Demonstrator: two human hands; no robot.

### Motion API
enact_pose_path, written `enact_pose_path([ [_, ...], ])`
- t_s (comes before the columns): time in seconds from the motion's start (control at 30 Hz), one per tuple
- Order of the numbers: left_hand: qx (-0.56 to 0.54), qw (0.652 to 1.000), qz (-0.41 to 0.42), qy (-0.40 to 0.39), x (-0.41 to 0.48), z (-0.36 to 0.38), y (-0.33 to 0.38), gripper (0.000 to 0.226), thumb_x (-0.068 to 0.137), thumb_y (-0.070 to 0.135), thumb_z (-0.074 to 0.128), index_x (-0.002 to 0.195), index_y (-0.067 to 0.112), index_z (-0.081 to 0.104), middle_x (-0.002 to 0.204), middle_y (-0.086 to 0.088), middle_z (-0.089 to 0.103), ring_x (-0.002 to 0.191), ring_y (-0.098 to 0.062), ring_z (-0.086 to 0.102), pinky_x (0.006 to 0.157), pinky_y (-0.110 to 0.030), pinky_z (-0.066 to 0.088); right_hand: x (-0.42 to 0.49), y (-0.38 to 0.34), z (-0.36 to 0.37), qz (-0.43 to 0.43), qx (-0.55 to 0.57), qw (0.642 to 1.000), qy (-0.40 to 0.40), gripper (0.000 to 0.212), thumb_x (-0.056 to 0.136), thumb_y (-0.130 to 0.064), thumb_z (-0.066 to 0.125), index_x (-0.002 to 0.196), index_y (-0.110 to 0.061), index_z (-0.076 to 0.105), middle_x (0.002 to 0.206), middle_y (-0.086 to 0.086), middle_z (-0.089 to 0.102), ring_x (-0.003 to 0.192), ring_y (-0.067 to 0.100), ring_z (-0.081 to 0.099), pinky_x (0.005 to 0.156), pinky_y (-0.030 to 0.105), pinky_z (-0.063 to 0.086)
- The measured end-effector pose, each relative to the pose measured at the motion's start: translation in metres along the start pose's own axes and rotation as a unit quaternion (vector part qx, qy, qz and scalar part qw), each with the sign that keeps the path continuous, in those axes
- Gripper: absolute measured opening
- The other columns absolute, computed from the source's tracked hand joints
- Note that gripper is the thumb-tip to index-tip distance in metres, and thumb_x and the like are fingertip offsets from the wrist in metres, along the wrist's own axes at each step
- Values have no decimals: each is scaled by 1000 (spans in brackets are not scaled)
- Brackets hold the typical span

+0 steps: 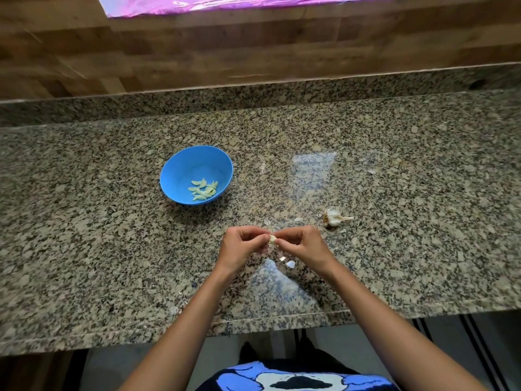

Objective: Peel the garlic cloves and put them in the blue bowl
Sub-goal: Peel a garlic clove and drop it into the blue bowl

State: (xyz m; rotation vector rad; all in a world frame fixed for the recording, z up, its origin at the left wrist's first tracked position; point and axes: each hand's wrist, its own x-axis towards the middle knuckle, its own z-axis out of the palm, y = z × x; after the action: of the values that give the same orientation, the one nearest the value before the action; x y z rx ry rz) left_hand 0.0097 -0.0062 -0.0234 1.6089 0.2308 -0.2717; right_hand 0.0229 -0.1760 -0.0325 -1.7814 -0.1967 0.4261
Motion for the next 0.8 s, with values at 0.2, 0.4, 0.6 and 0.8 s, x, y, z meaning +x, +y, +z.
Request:
enact_pose_path([
  [0.2, -56, 998, -21, -15, -1, -2, -2, 19, 76, 4, 73, 95, 1, 72, 86, -13, 73, 74, -20, 68, 69, -26, 56, 2, 2, -2, 1, 11, 1000, 11, 14, 84, -15, 67, 97, -15, 71, 80, 4, 72, 71, 19, 68, 64, 26, 56],
  [0.4, -82, 996, -19, -37, -7, -4, -1, 29, 75, 1, 72, 103, -1, 69, 92, -10, 73, 77, -15, 68, 68, -20, 53, 1, 2, -4, 29, 104, 994, -11, 18, 85, -8, 64, 101, -2, 69, 81, 5, 73, 66, 13, 67, 56, 20, 54],
  [0.6, -42, 999, 6, -17, -6, 3, -4, 28, 73, 1, 74, 99, 9, 71, 99, -6, 72, 87, -18, 70, 72, -24, 56, 0, 5, -2, 32, 122, 992, 6, 12, 84, -8, 65, 93, -5, 71, 82, 14, 72, 70, 21, 68, 58, 24, 56],
  [0.8, -68, 997, 5, 34, -5, 14, -8, 25, 75, 0, 73, 100, 2, 71, 94, -10, 73, 84, -19, 70, 69, -21, 54, -2, 3, 6, 7, 103, 993, 57, 9, 84, -9, 65, 87, -15, 72, 76, 9, 72, 64, 18, 66, 58, 23, 55],
])
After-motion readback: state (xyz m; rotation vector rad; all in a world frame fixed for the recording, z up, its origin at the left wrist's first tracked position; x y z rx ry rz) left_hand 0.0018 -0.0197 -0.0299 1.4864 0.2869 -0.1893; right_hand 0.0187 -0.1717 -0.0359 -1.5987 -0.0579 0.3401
